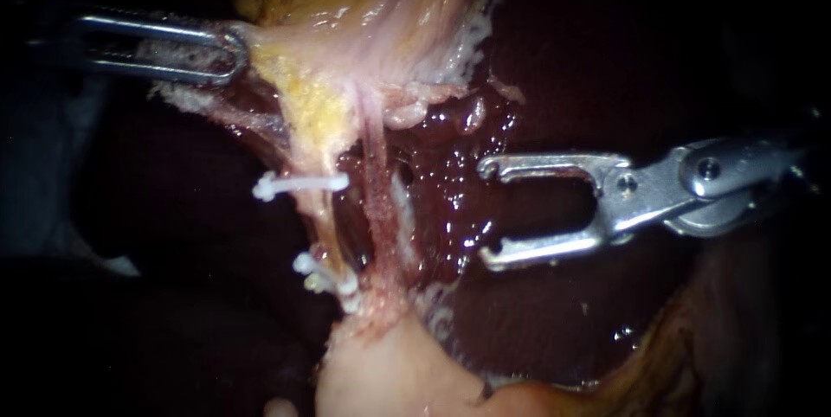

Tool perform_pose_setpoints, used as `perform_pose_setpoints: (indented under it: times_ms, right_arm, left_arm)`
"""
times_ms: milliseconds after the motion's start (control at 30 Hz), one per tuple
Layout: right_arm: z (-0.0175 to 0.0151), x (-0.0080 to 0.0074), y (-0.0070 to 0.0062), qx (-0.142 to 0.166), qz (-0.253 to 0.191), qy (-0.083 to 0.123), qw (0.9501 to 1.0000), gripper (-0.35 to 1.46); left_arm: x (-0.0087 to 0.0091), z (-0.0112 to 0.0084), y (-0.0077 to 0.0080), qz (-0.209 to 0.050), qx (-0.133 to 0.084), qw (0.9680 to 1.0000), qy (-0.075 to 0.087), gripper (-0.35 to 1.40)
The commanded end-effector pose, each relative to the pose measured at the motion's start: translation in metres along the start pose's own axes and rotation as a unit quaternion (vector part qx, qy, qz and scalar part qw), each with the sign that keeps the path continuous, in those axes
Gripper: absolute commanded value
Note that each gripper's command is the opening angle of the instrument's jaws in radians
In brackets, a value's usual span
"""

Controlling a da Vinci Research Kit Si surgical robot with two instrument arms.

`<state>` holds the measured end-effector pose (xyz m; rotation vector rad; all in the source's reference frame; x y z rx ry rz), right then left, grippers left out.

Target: Going back third clip left tube

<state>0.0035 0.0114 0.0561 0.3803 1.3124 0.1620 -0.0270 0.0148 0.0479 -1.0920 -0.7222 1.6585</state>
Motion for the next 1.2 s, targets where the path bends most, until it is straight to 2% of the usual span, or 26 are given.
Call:
perform_pose_setpoints:
  times_ms: [33, 400, 633, 833, 1200]
  right_arm:
    - [0.0, 0.0, 0.0, 0.0, 0.001, 0.0, 1.0, 0.5]
    - [-0.0001, -0.0002, -0.0001, 0.001, -0.003, 0.0, 1.0, 0.5]
    - [-0.0001, -0.0003, -0.0001, 0.001, -0.003, 0.0, 1.0, 0.5]
    - [-0.0001, -0.0003, -0.0001, 0.001, -0.003, 0.0, 1.0, 0.5]
    - [-0.0001, -0.0003, -0.0001, -0.001, -0.003, -0.001, 1.0, 0.5]
  left_arm:
    - [0.0, 0.0, 0.0, 0.0, 0.001, 1.0, 0.0, -0.35]
    - [-0.0001, 0.0013, 0.0, 0.0, 0.004, 1.0, 0.003, -0.35]
    - [-0.0007, 0.0038, -0.0002, 0.005, 0.008, 0.9999, 0.004, -0.35]
    - [-0.0016, 0.0063, -0.0009, 0.009, 0.008, 0.9999, 0.0, -0.35]
    - [-0.0016, 0.0063, -0.0013, 0.01, 0.005, 0.9999, -0.001, -0.35]
